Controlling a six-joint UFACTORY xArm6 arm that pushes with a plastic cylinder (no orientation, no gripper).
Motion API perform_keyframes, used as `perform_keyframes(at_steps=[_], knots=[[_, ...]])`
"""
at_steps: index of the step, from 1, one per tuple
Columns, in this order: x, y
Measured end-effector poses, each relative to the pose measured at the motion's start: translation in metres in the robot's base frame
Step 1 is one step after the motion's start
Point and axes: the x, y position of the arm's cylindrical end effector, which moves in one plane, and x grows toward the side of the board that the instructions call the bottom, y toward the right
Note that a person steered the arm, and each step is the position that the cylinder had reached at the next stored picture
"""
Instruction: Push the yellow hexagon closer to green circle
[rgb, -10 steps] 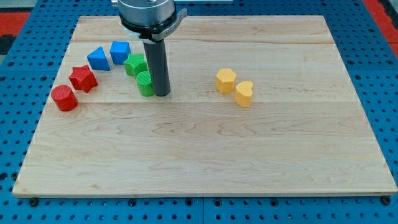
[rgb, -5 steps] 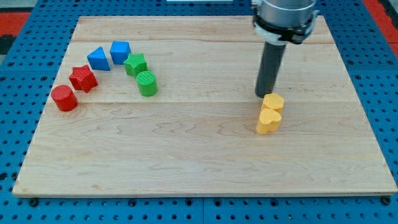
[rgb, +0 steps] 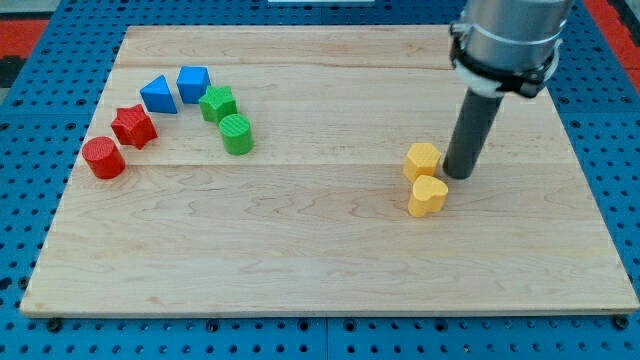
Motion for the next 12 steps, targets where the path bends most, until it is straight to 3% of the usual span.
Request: perform_keyframes(at_steps=[1, 2, 3, 4, 7, 8, 9, 12], knots=[[-0.007, -0.022], [0.009, -0.099], [0.018, -0.113], [0.048, -0.088], [0.031, -0.192], [0.030, -0.134], [0.014, -0.118], [0.013, -0.251]])
